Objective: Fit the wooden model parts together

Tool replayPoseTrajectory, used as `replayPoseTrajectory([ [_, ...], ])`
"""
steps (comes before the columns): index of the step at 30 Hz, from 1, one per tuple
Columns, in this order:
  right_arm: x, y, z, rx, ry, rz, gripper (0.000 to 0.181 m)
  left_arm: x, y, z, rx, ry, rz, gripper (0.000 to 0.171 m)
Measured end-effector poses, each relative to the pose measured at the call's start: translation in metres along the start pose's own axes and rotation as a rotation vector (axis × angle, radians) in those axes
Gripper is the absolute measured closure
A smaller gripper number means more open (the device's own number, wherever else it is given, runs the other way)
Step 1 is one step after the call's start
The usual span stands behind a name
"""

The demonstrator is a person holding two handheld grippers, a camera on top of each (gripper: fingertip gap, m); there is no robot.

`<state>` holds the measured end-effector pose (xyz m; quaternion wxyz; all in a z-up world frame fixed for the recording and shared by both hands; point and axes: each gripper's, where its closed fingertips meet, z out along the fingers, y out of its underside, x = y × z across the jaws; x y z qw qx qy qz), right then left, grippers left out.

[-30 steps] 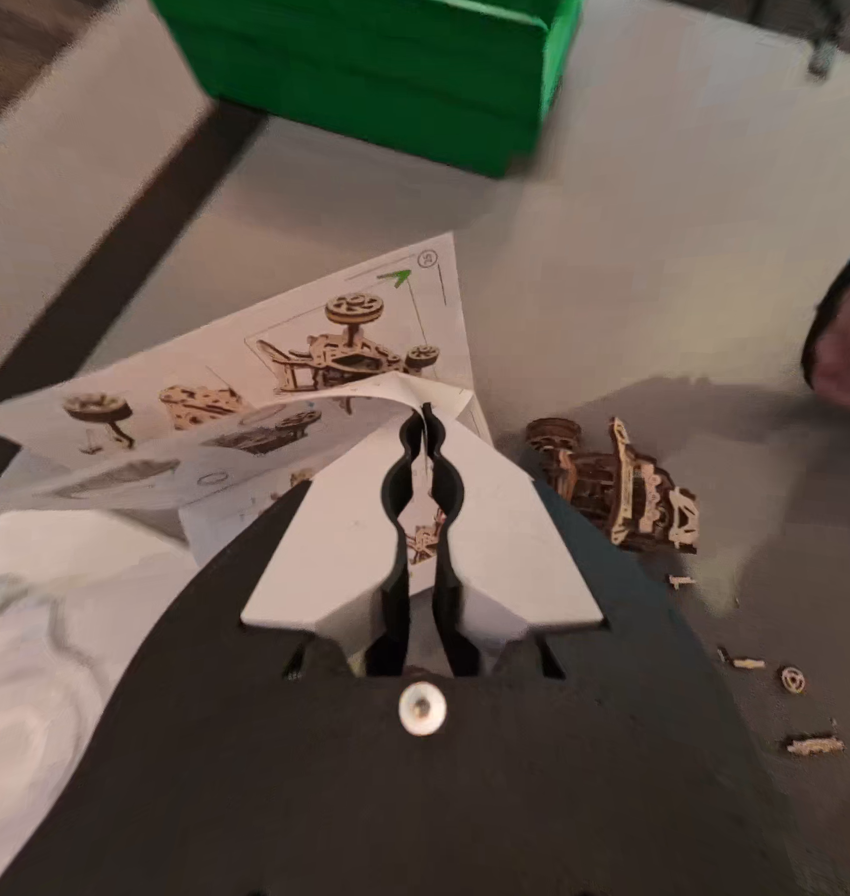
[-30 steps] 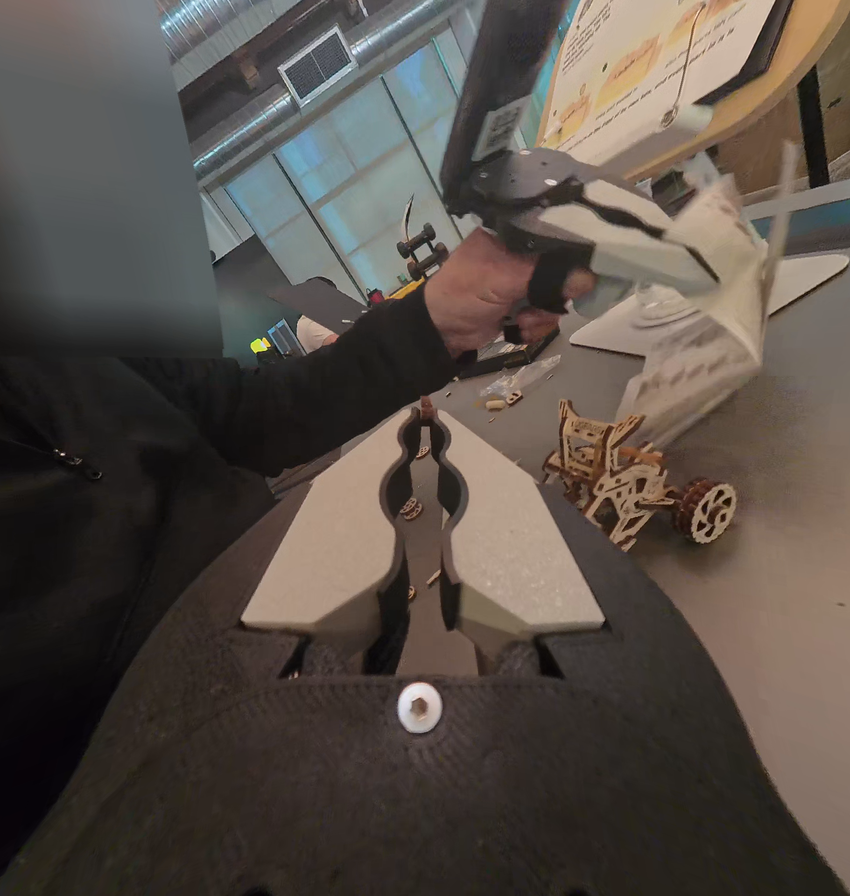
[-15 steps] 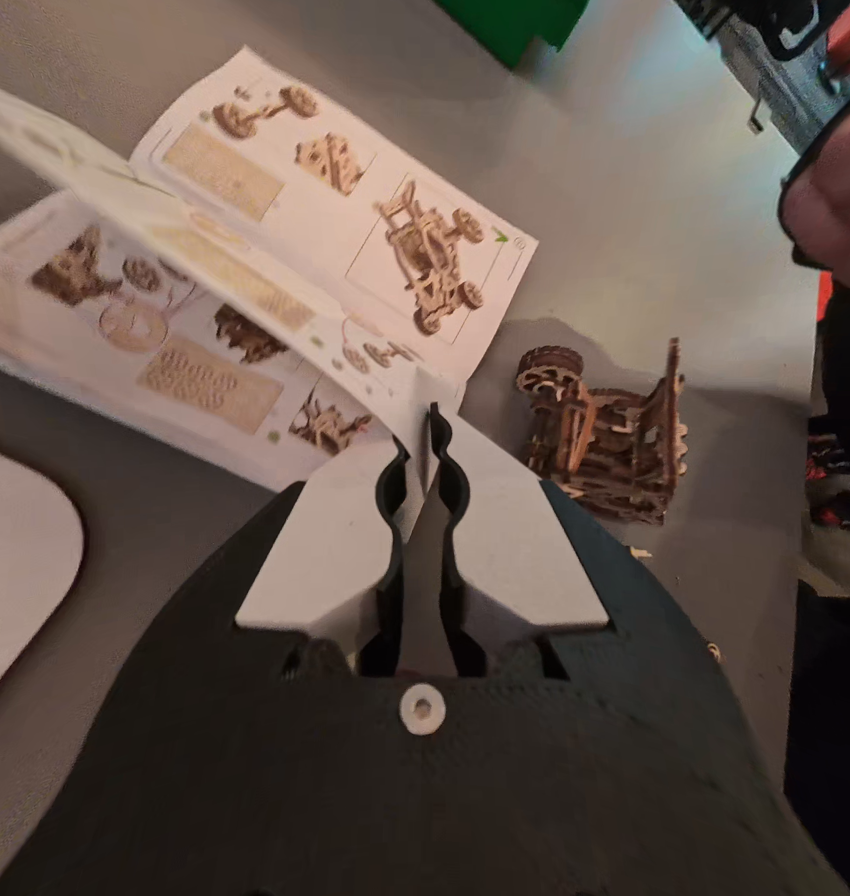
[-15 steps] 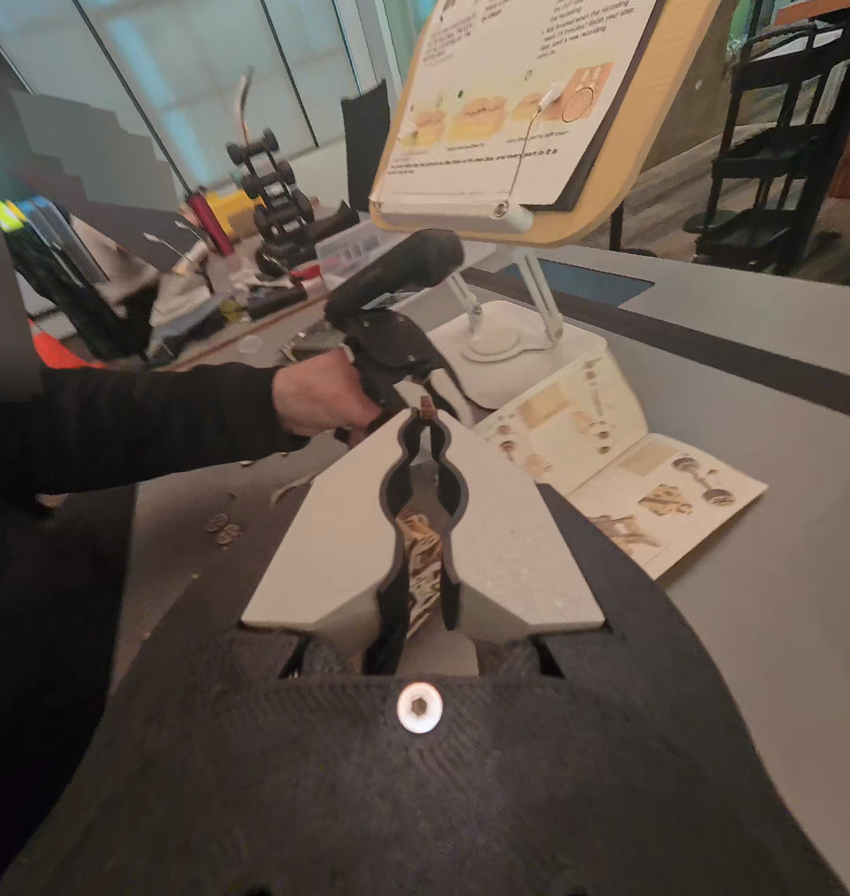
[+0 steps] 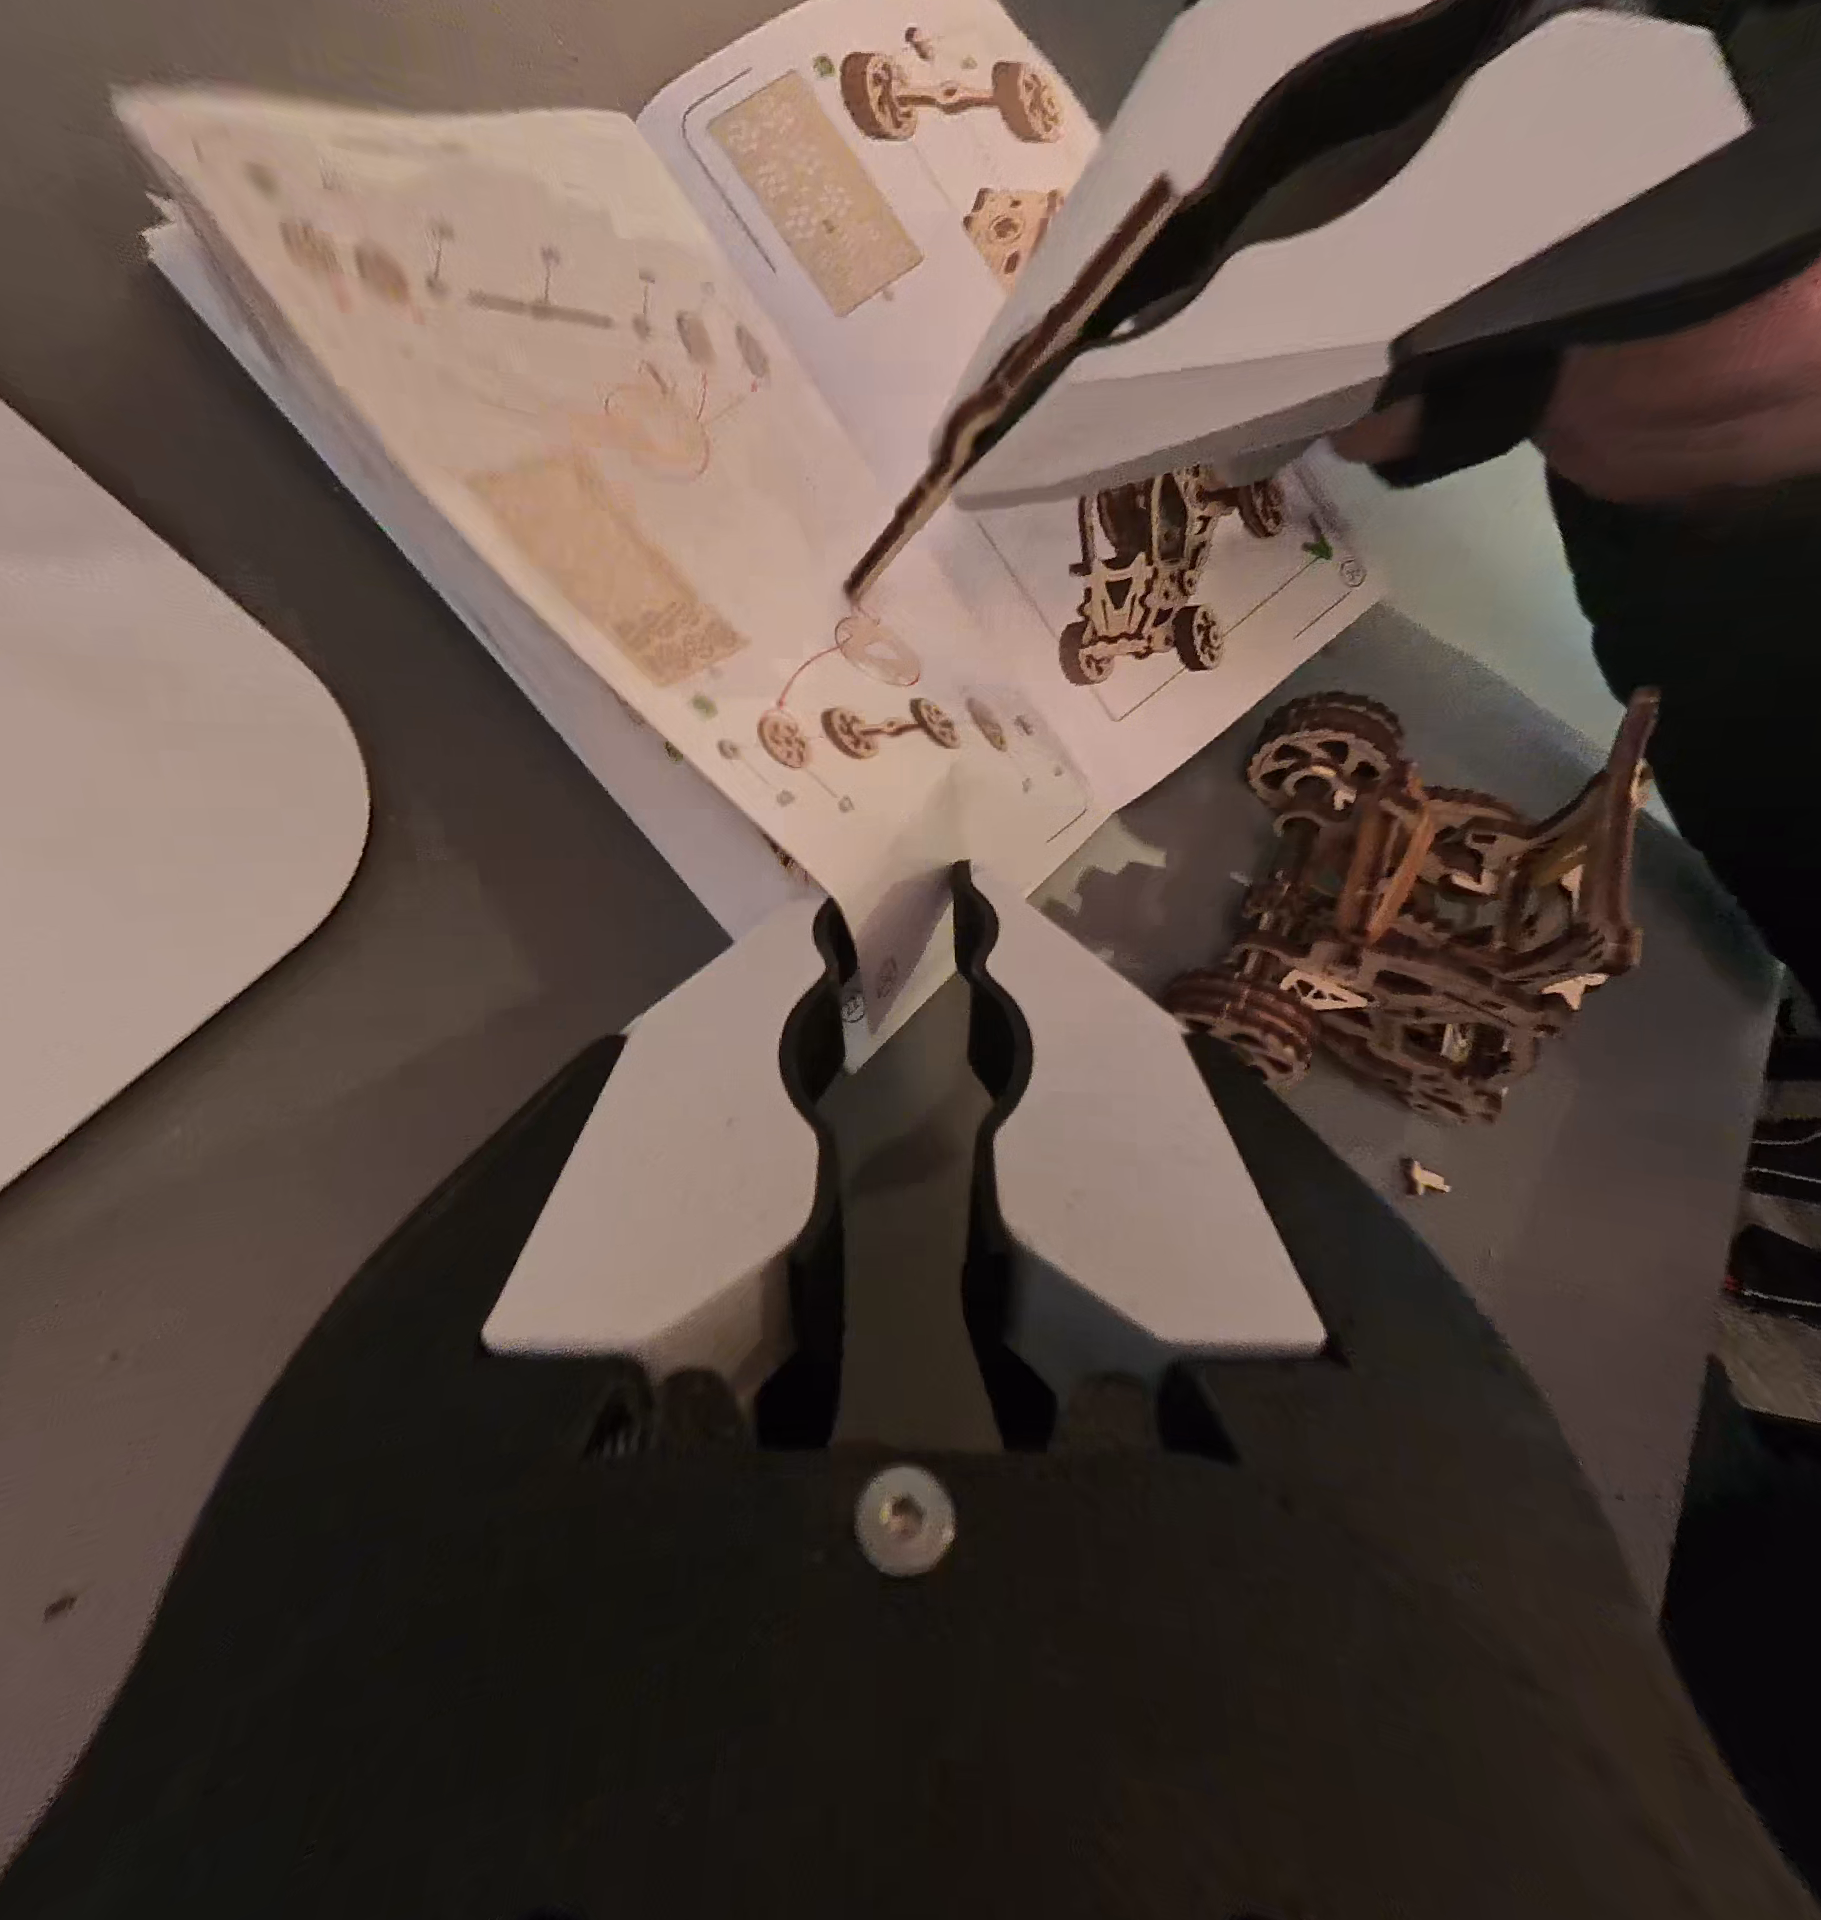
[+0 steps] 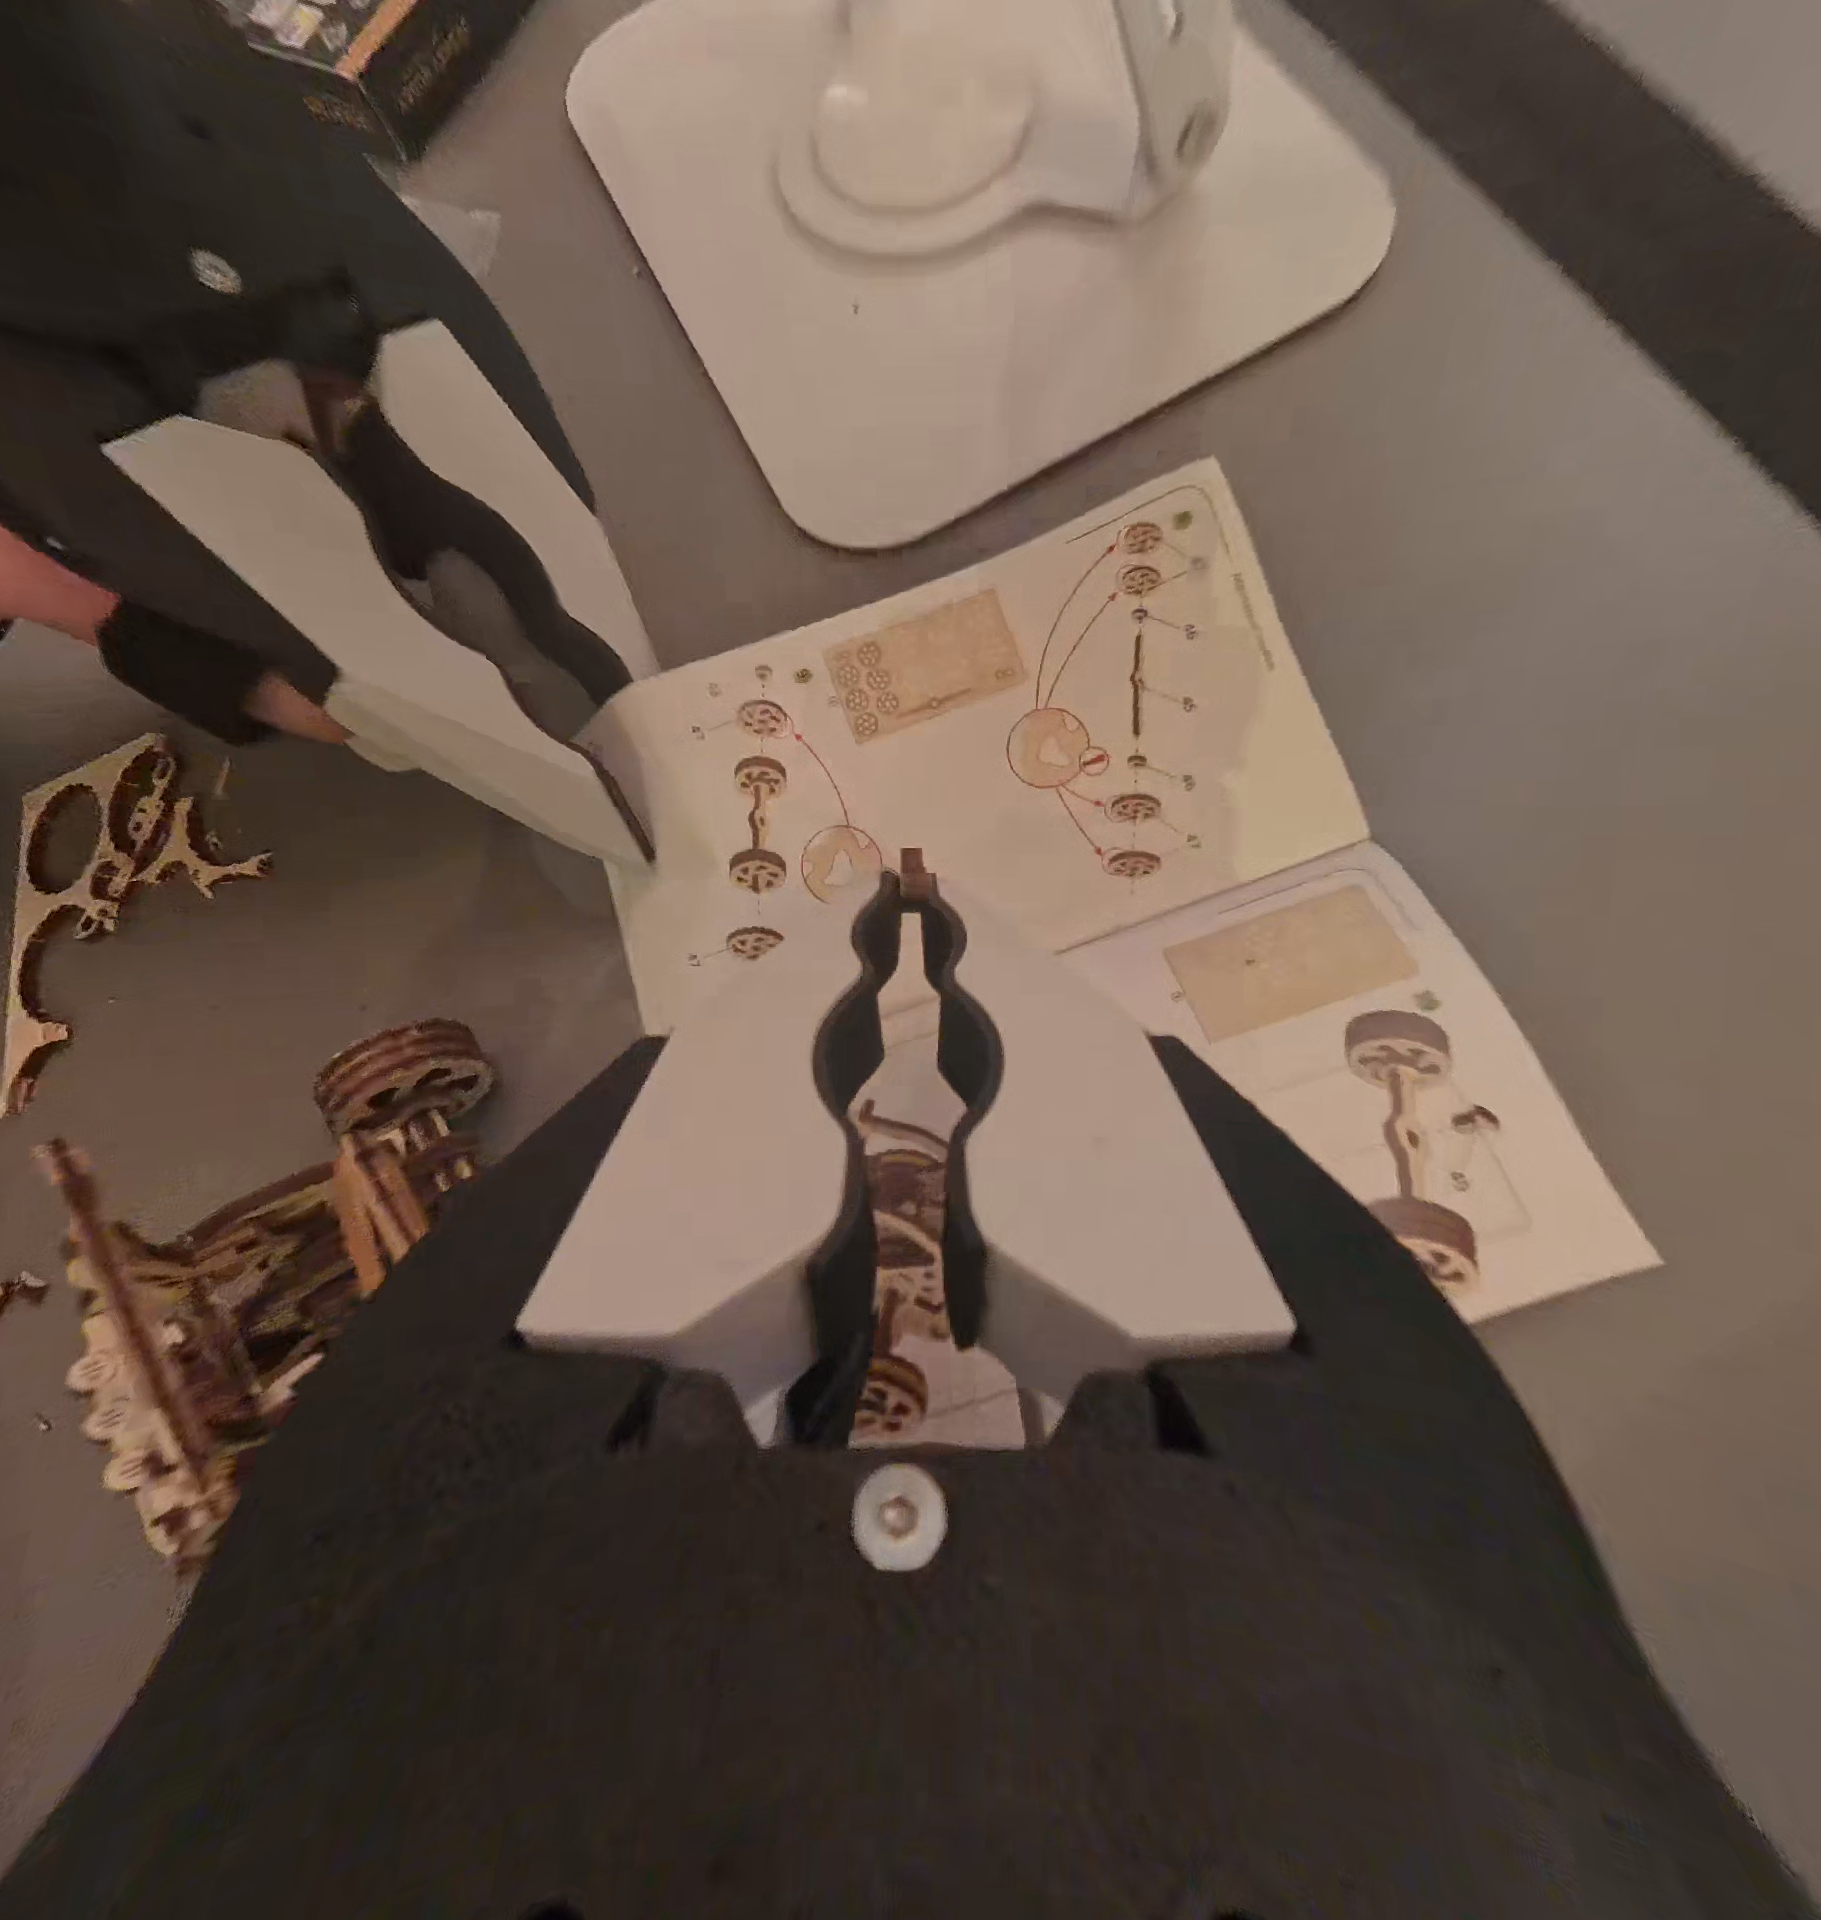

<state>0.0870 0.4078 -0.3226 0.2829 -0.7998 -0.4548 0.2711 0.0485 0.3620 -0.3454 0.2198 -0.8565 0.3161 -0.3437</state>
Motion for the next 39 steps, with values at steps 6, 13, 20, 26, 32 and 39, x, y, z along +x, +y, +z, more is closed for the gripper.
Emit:
replayPoseTrajectory([
  [6, 0.007, 0.012, 0.005, 0.046, -0.089, 0.139, 0.181, -0.003, -0.002, -0.003, 0.025, 0.006, -0.041, 0.152],
  [13, 0.006, 0.018, 0.001, 0.081, -0.103, 0.136, 0.181, 0.009, 0.000, -0.058, 0.111, 0.006, -0.008, 0.132],
  [20, -0.007, -0.009, -0.032, 0.207, -0.091, 0.078, 0.181, -0.029, 0.052, -0.186, 0.094, -0.235, 0.106, 0.139],
  [26, -0.025, -0.019, -0.056, 0.253, -0.046, 0.047, 0.181, -0.052, 0.120, -0.218, -0.073, -0.345, 0.164, 0.145],
  [32, -0.056, -0.028, -0.091, 0.286, 0.007, -0.012, 0.181, -0.034, 0.154, -0.207, -0.127, -0.285, 0.236, 0.146],
  [39, -0.124, -0.034, -0.094, 0.294, -0.042, -0.059, 0.181, -0.005, 0.172, -0.165, -0.171, -0.245, 0.312, 0.145],
])
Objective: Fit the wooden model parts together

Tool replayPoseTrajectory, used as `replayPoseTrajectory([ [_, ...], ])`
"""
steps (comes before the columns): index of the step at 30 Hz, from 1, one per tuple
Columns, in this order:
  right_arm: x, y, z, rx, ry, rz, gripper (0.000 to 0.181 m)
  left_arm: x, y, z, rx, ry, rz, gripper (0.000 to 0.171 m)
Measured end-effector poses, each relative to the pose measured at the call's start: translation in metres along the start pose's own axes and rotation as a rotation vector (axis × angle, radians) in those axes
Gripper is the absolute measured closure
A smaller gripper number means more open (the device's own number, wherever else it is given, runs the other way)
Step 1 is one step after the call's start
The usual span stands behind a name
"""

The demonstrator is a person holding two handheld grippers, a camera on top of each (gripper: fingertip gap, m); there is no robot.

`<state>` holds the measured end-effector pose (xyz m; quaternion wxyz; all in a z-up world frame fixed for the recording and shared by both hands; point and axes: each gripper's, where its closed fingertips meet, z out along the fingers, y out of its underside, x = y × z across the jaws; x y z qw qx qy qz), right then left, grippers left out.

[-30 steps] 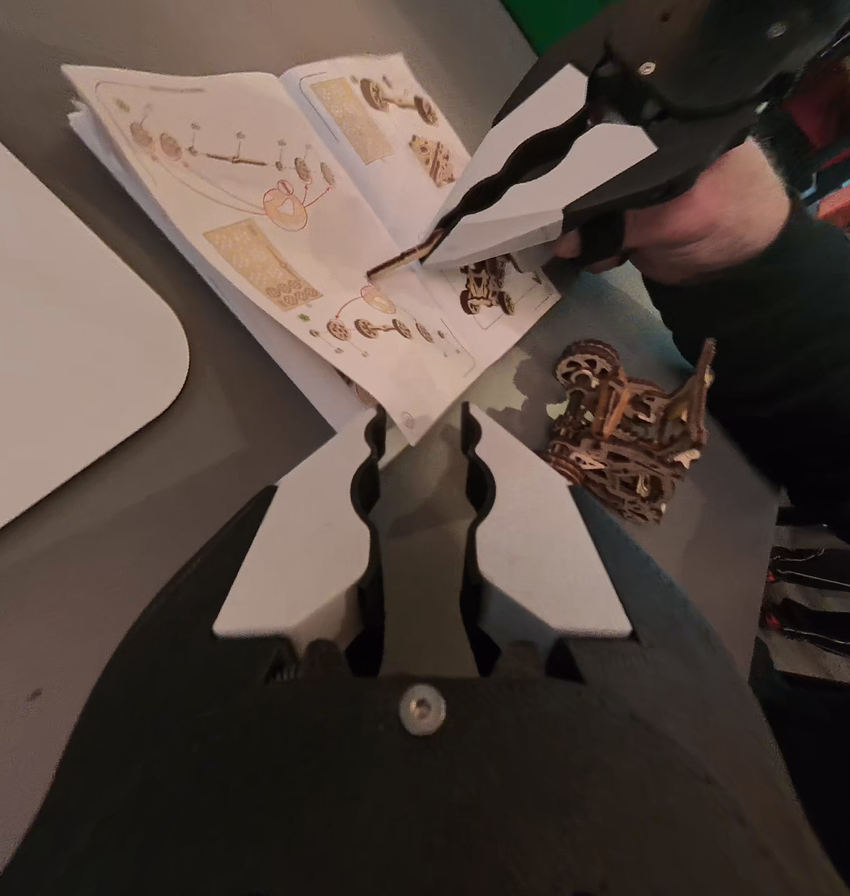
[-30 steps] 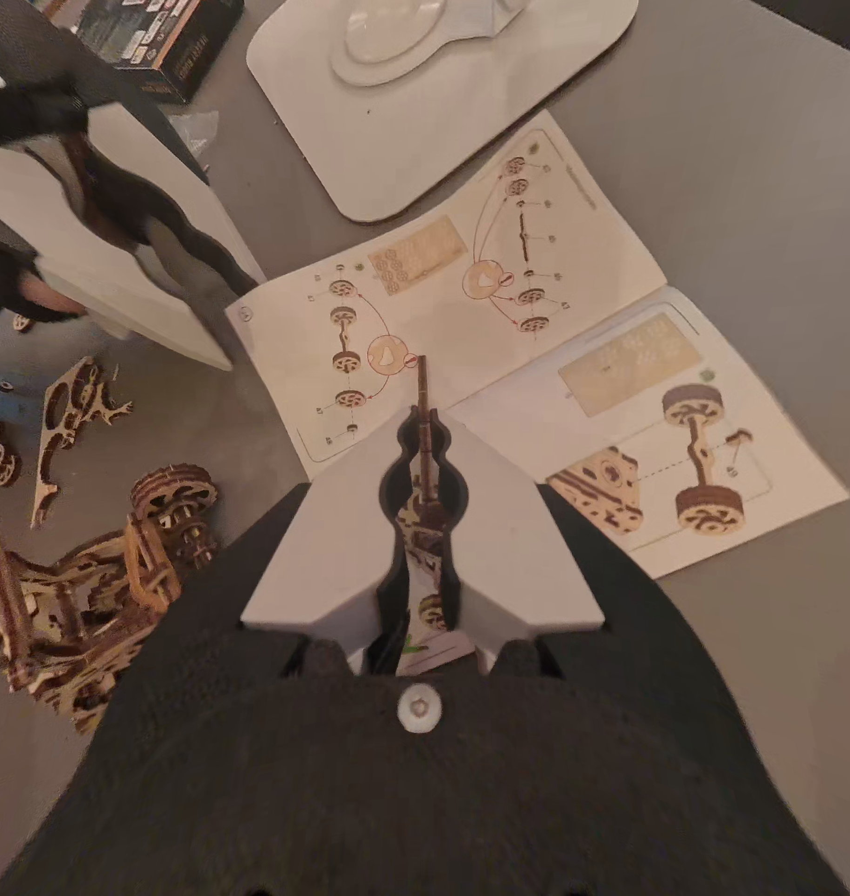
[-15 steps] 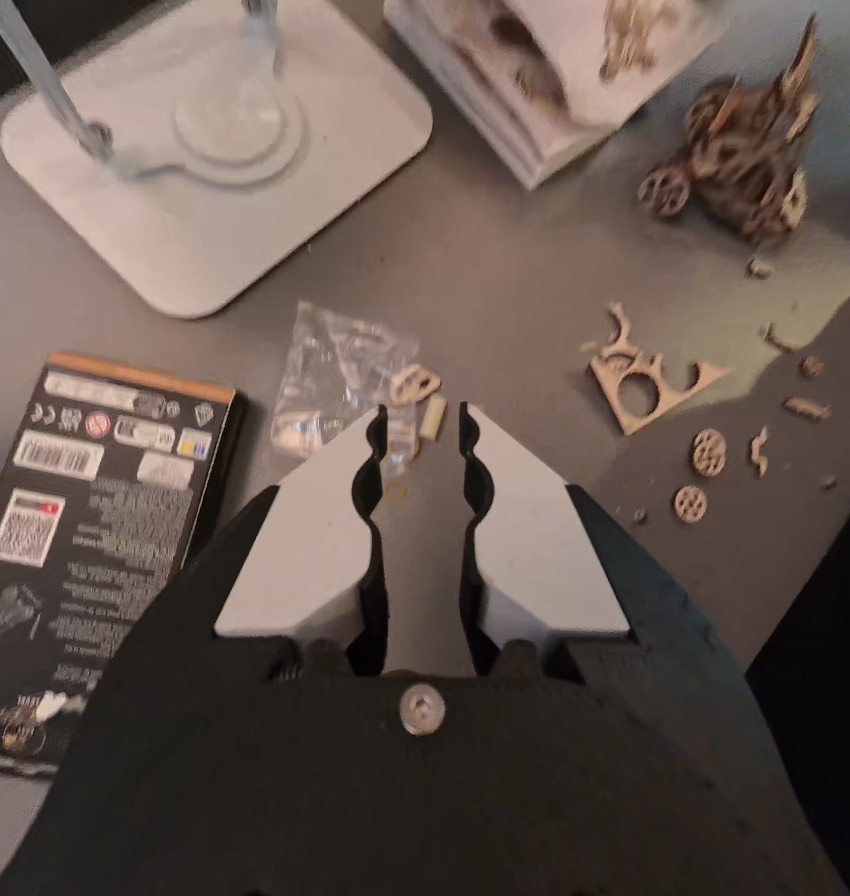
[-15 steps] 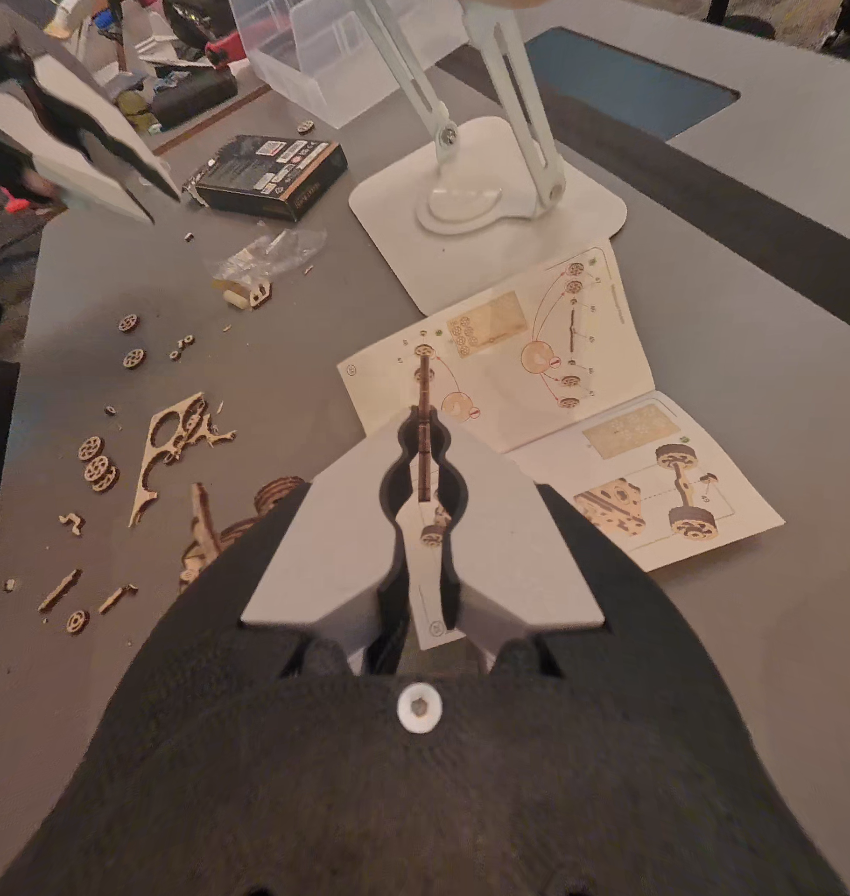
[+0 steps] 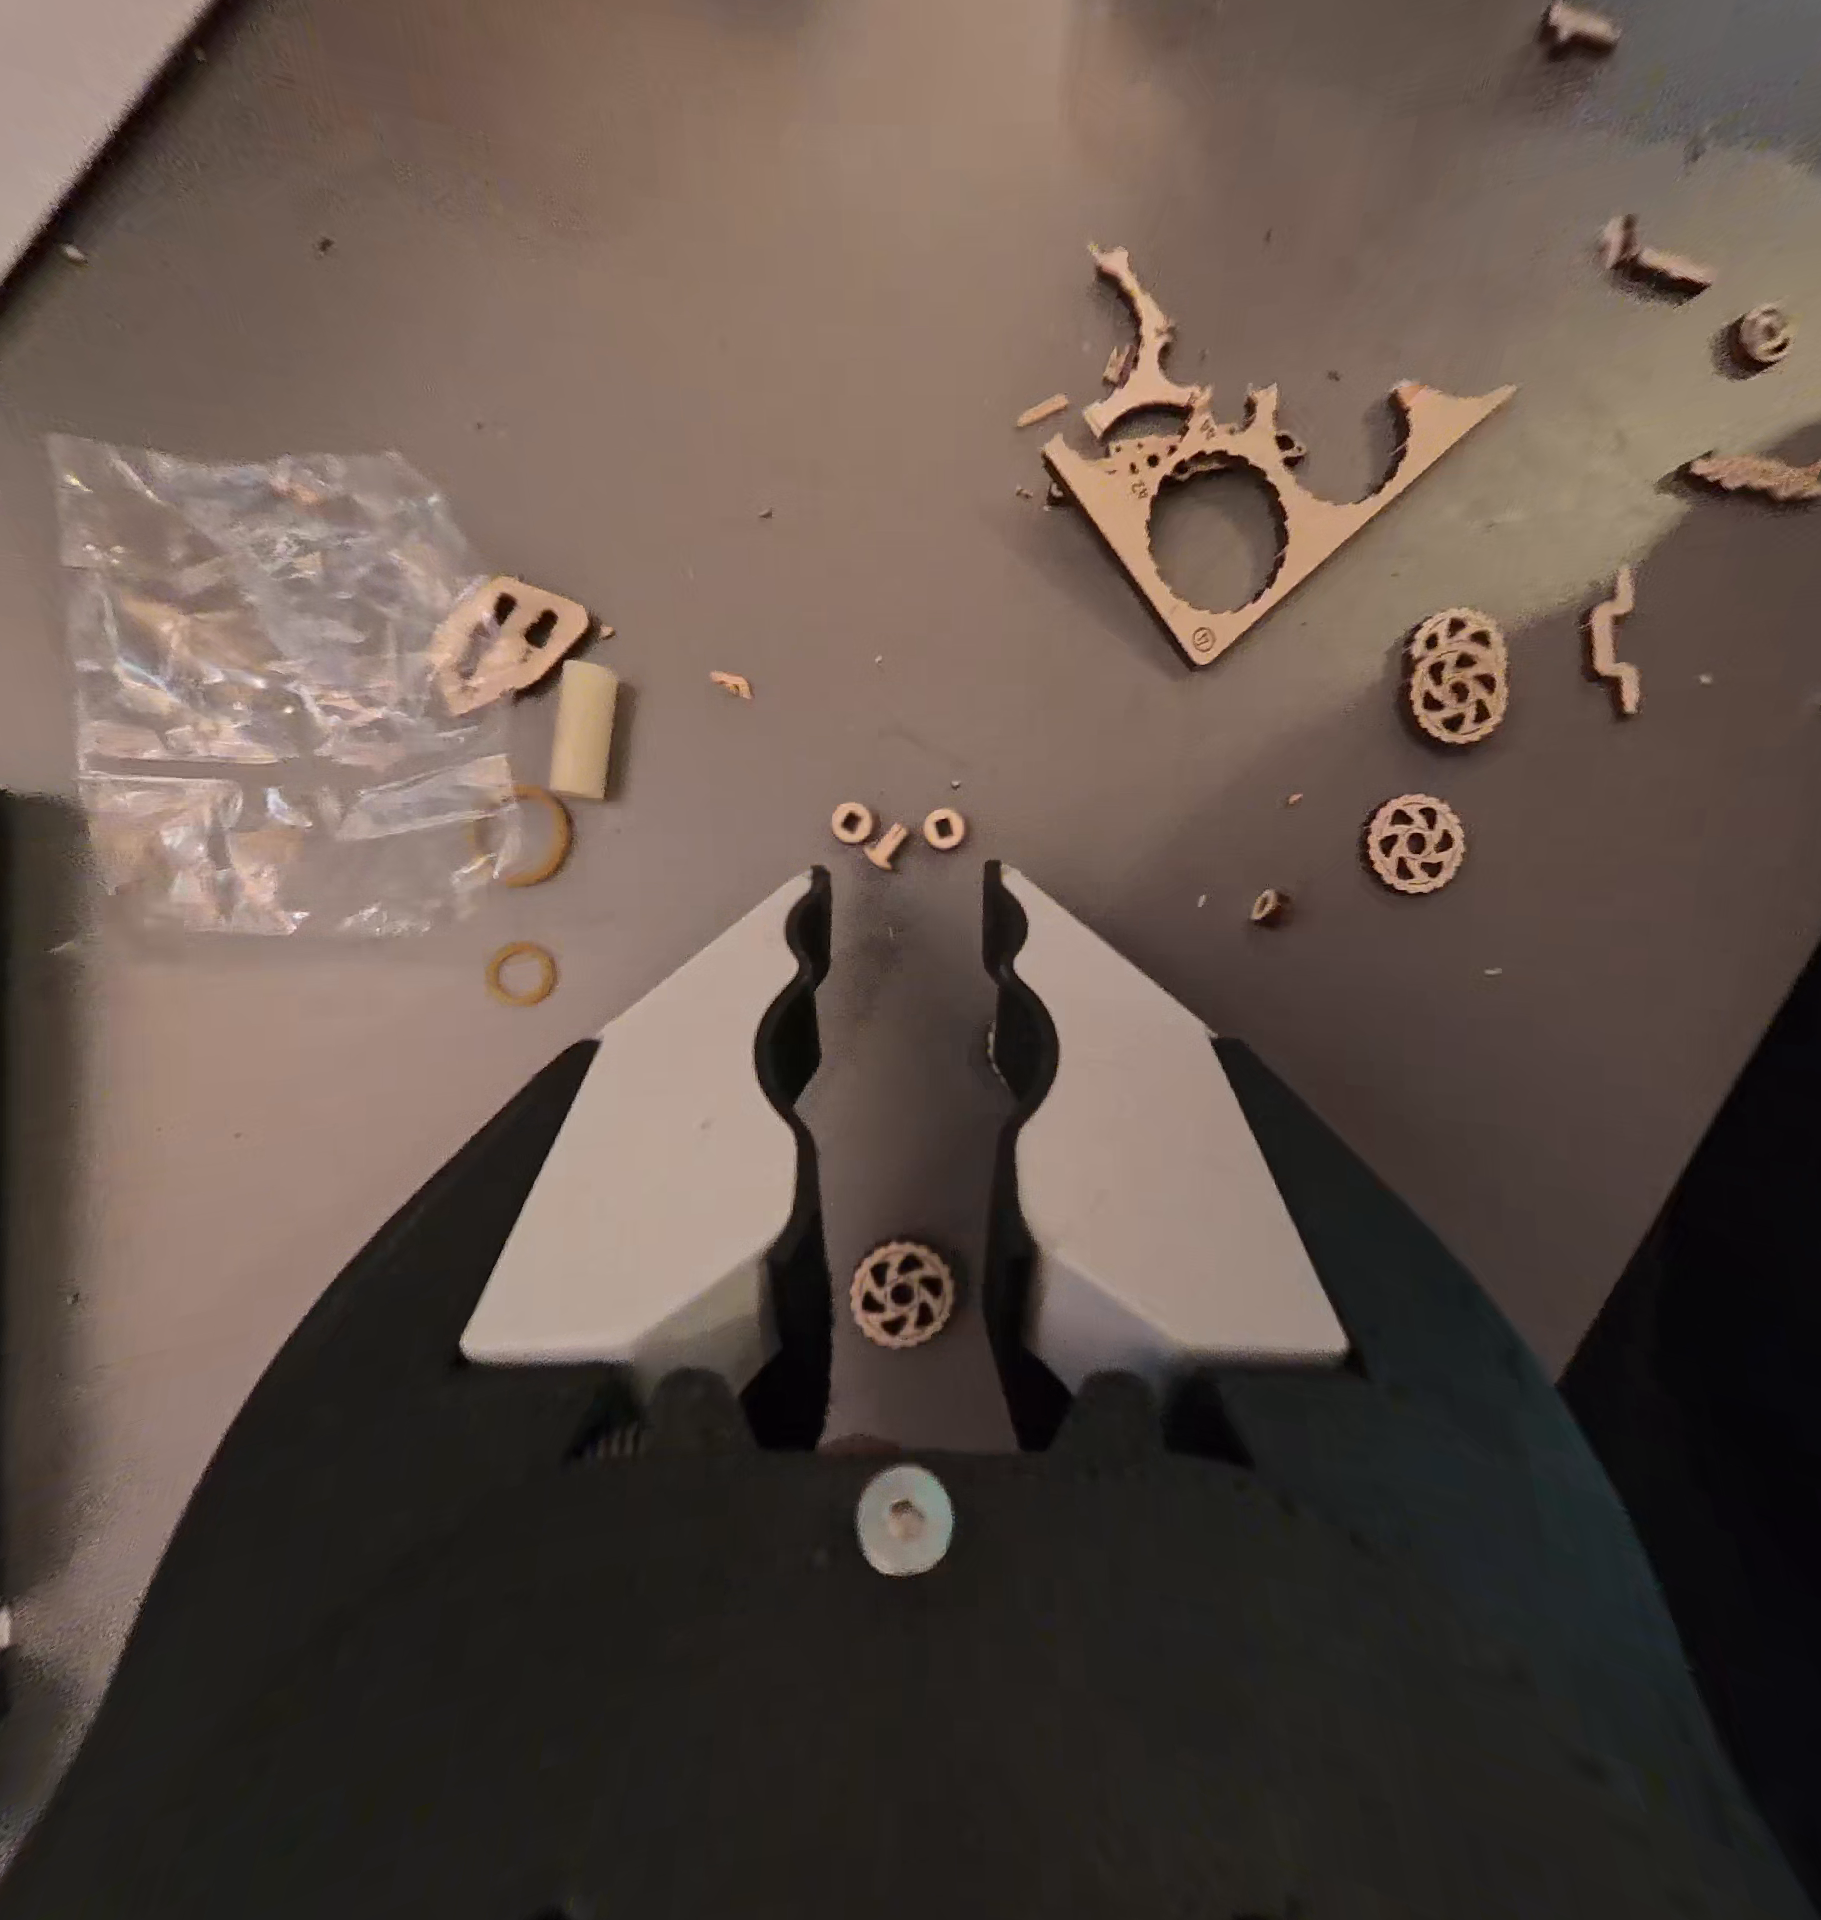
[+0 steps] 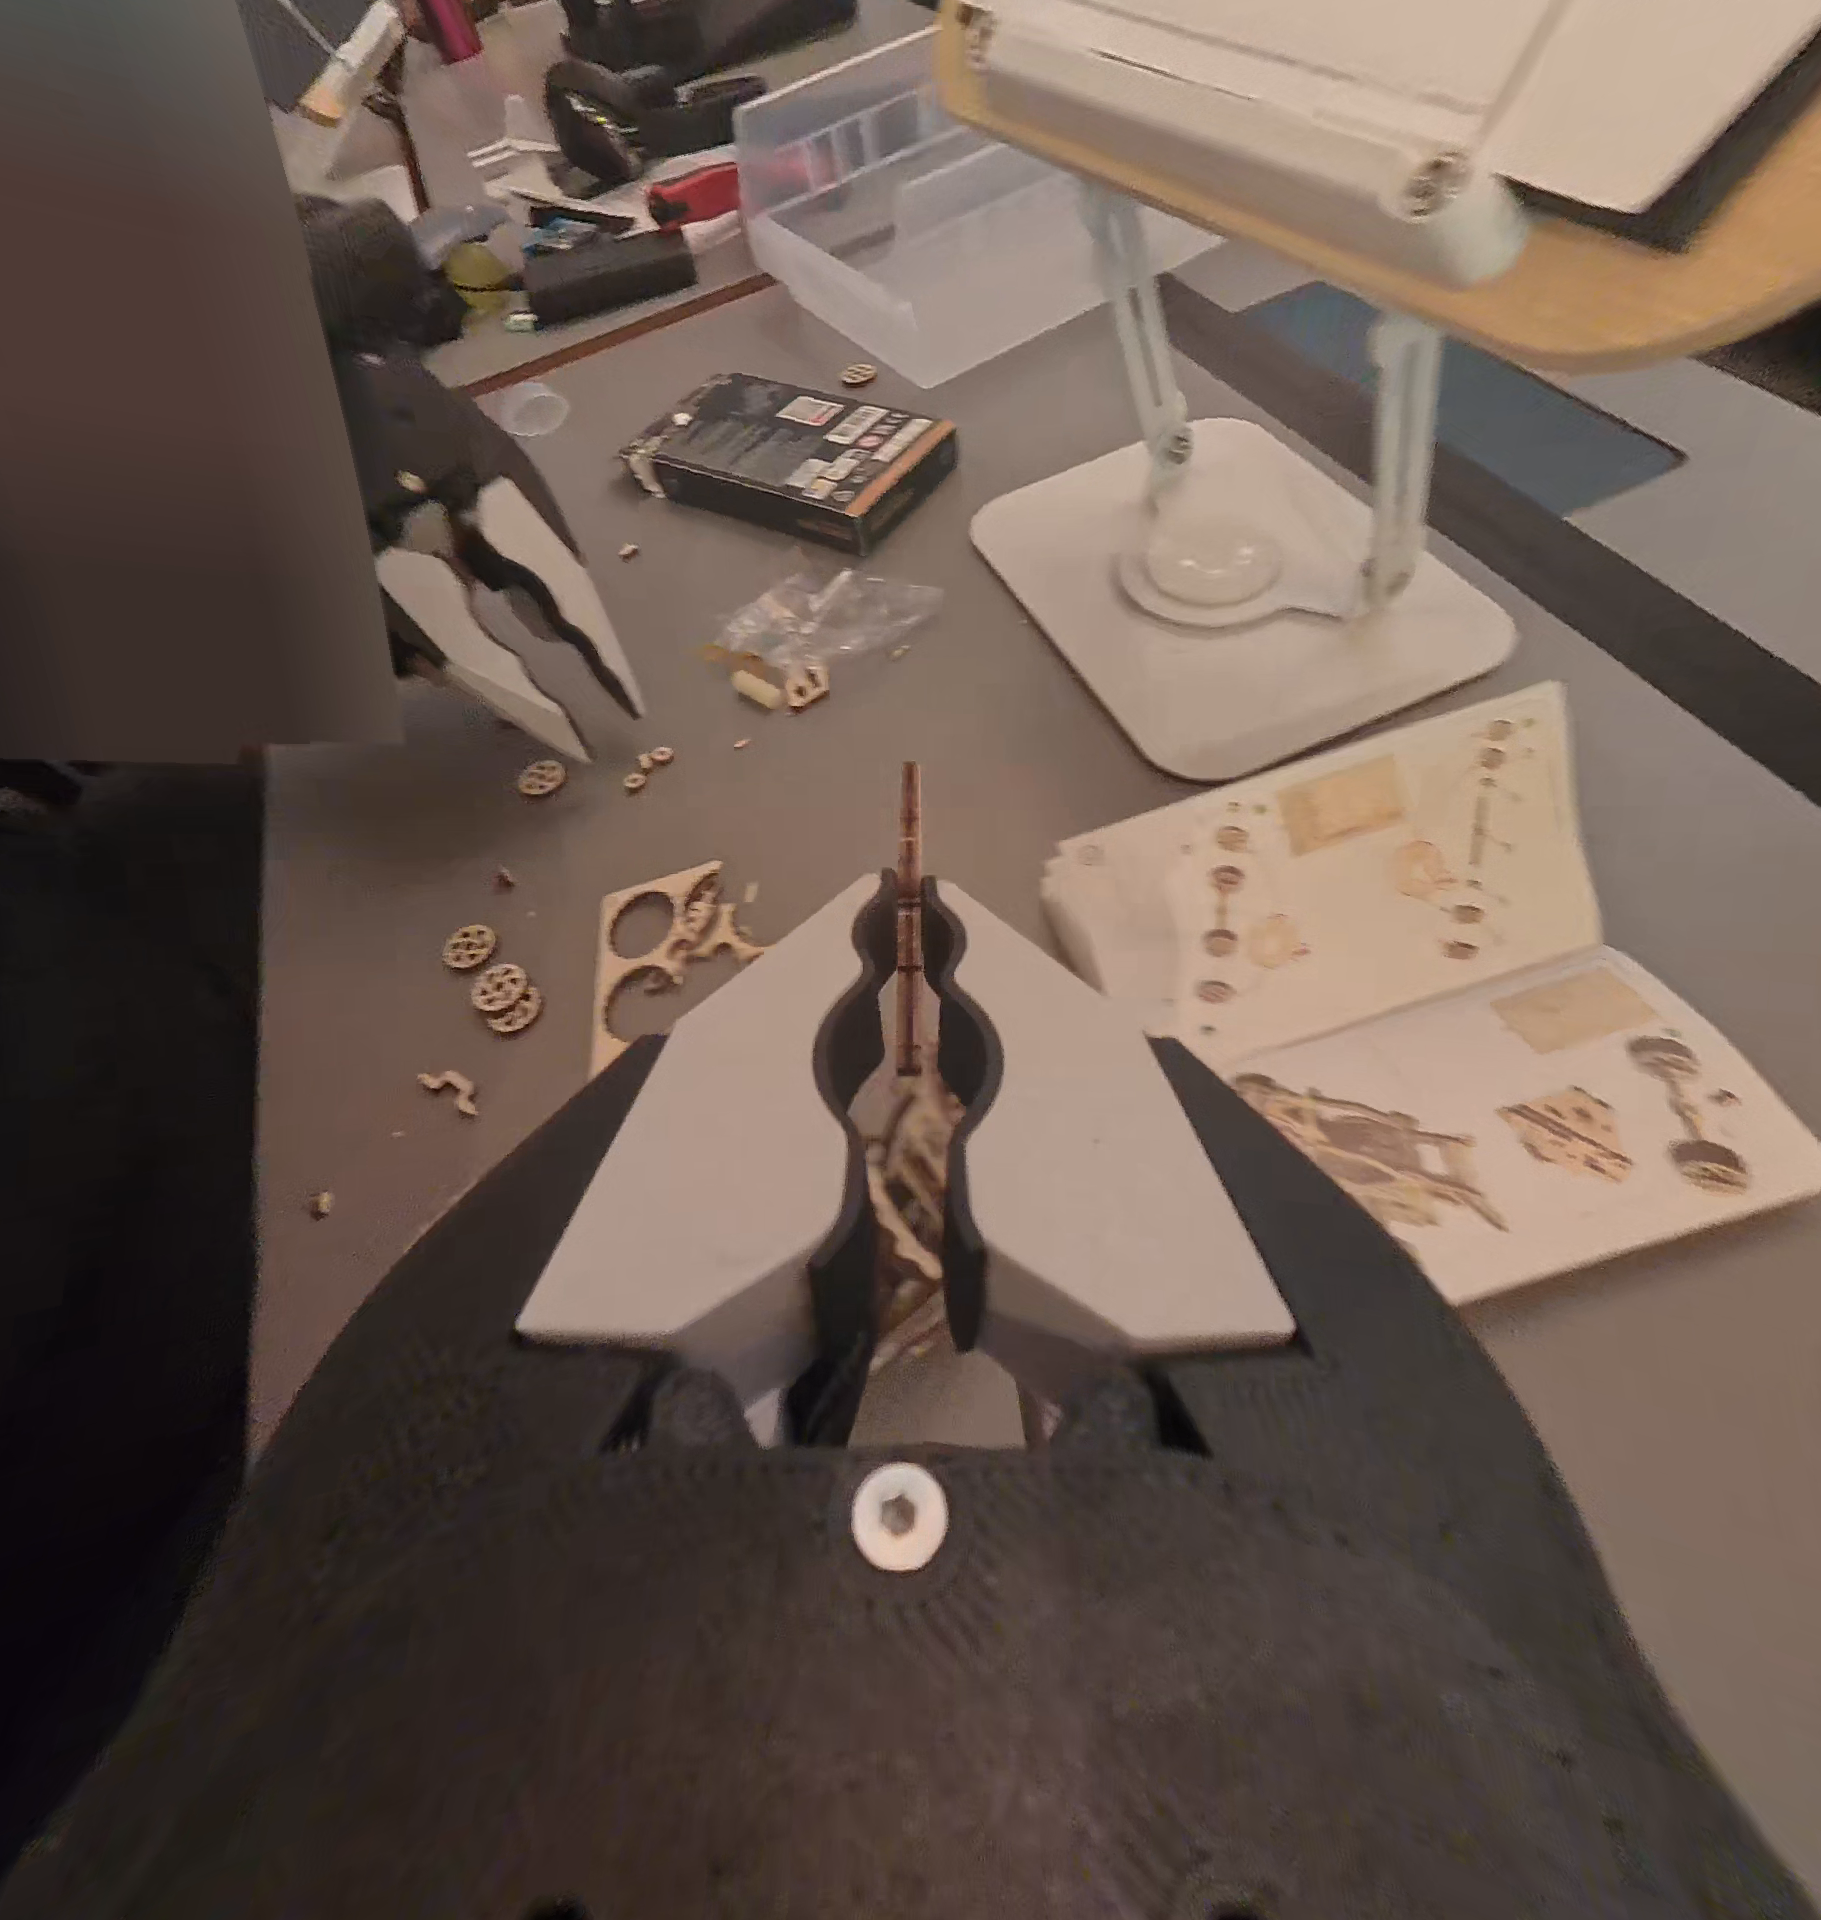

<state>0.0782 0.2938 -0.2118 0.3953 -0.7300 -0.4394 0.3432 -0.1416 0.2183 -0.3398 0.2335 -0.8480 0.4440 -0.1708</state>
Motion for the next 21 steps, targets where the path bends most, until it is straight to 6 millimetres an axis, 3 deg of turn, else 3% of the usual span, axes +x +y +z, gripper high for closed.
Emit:
replayPoseTrajectory([
  [4, -0.034, 0.003, 0.014, -0.002, -0.057, 0.005, 0.181, 0.001, 0.003, 0.011, 0.011, 0.032, -0.032, 0.145],
  [9, -0.062, 0.009, 0.026, -0.012, -0.104, 0.025, 0.181, 0.004, 0.003, 0.007, 0.041, 0.106, -0.028, 0.147],
  [14, -0.079, 0.012, 0.031, -0.014, -0.128, 0.053, 0.181, -0.053, -0.020, -0.015, 0.164, -0.072, -0.017, 0.141],
  [17, -0.085, 0.013, 0.034, -0.025, -0.130, 0.059, 0.181, -0.081, -0.019, -0.007, 0.092, -0.170, 0.062, 0.131],
  [21, -0.091, 0.015, 0.037, -0.032, -0.132, 0.070, 0.181, -0.085, -0.010, 0.013, 0.004, -0.164, 0.153, 0.171],
])
